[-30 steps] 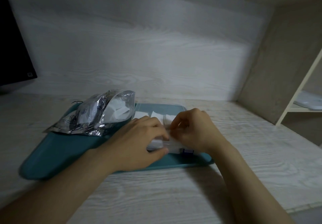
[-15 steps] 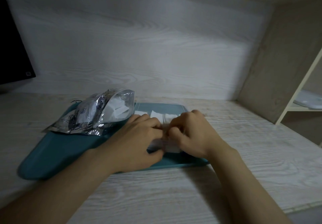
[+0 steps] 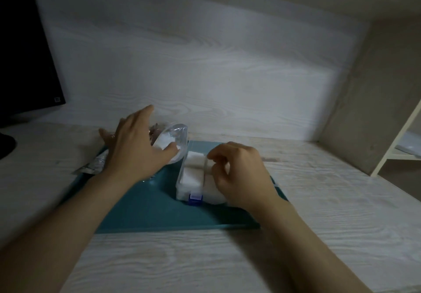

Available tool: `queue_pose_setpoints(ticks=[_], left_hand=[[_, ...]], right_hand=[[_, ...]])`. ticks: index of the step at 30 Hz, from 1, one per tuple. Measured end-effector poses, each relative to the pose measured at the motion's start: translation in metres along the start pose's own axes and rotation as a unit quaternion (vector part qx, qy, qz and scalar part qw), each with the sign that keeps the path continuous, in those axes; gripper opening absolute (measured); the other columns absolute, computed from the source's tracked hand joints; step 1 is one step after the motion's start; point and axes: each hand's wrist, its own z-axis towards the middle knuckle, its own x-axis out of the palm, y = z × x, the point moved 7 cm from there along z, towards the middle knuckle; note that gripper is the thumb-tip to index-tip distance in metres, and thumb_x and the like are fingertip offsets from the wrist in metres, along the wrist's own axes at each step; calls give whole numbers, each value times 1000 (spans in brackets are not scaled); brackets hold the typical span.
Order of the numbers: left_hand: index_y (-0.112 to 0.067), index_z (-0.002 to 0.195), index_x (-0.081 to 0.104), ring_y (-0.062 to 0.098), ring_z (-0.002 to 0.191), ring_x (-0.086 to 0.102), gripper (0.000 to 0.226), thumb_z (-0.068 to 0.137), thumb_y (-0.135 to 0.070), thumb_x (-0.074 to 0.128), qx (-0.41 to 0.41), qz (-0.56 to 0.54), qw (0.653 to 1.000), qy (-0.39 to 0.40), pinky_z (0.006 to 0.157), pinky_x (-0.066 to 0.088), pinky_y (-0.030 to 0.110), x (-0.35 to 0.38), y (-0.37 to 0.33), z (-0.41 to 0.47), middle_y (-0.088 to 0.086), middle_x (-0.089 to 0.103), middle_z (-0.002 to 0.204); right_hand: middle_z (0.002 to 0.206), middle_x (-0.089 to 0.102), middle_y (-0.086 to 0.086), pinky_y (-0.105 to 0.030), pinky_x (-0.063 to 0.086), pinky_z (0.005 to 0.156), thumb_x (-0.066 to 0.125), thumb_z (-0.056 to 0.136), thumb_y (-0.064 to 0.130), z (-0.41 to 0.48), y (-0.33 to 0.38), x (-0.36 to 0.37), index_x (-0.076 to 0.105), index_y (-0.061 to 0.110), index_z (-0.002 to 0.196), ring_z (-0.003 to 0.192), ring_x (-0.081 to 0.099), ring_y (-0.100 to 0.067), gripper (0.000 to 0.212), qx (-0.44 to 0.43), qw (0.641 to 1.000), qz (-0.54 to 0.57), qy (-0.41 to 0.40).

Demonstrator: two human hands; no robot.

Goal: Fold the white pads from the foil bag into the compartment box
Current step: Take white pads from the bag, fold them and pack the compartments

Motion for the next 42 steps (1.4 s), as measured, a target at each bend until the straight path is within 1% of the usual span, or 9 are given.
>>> queue_pose_setpoints(ticks=[3, 9, 12, 18, 22, 27, 32, 38, 42], left_hand=[[-35, 163, 14, 37, 149, 37, 105, 75, -65, 63, -70, -23, 995, 65, 121, 20, 68, 8, 18, -2, 6, 37, 166], [-34, 161, 13, 38, 121, 57, 80, 89, -57, 40, -115, -165, 978, 52, 102, 47, 50, 5, 27, -4, 6, 65, 123], [-34, 158, 20, 35, 126, 54, 73, 92, -61, 35, -141, -213, 965, 50, 104, 44, 47, 7, 31, -3, 12, 63, 134], [-23, 151, 41, 19, 109, 45, 44, 108, -29, 36, -169, -259, 950, 30, 86, 30, 30, 10, 35, 3, -1, 52, 120], [-23, 118, 57, 24, 104, 49, 29, 104, -28, 33, -191, -257, 947, 10, 82, 33, 34, 9, 44, 6, 0, 60, 115], [-17, 78, 42, 31, 89, 42, 23, 100, -18, 34, -190, -254, 948, -26, 74, 31, 40, 3, 47, 8, 4, 52, 85], [-21, 119, 61, 25, 107, 50, 36, 94, -26, 36, -111, -231, 966, -39, 88, 35, 33, 3, 44, 9, -4, 62, 111], [-31, 156, 35, 9, 127, 47, 69, 97, 6, 41, 32, -214, 974, -63, 99, 35, 9, 3, 28, 7, 2, 50, 141], [-37, 156, 36, 10, 134, 46, 61, 103, -11, 51, 89, -232, 968, -25, 110, 38, 29, 3, 12, 3, -4, 45, 151]], right_hand=[[109, 78, -4, -35, 57, 88, 61, 88, 5, 18, 19, 17, 78, 14, 116, 97, 71, -23, 33, -13, 1000, 5, 21], [127, 73, -10, -33, 48, 98, 65, 100, 21, 65, 48, 62, 70, 8, 130, 115, 66, -29, 33, -22, 996, 30, 80], [110, 74, -16, -37, 52, 85, 71, 94, 20, 79, 61, 80, 73, 4, 111, 98, 68, -36, 23, -32, 994, 43, 91], [81, 69, -10, -44, 54, 70, 59, 91, 20, 88, 57, 107, 65, 10, 79, 75, 65, -34, 18, 19, 996, 74, 42], [75, 67, 1, -33, 48, 67, 66, 84, 12, 85, 61, 104, 72, 17, 75, 69, 60, -23, 12, -5, 995, 77, 55], [68, 68, 0, -34, 46, 73, 53, 77, 22, 80, 57, 86, 74, 15, 79, 62, 51, -28, 21, 31, 994, 104, 10], [81, 73, 6, -39, 53, 80, 66, 83, 10, 72, 41, 64, 70, 18, 93, 74, 66, -25, 13, 87, 979, 160, -91], [86, 67, 10, -50, 58, 76, 62, 87, 11, 66, 28, 45, 64, 27, 113, 73, 69, -25, 31, 121, 948, 251, -155], [94, 71, 0, -51, 64, 68, 61, 89, 9, 61, 14, 37, 66, 29, 114, 74, 73, -24, 33, 163, 911, 353, -136]])
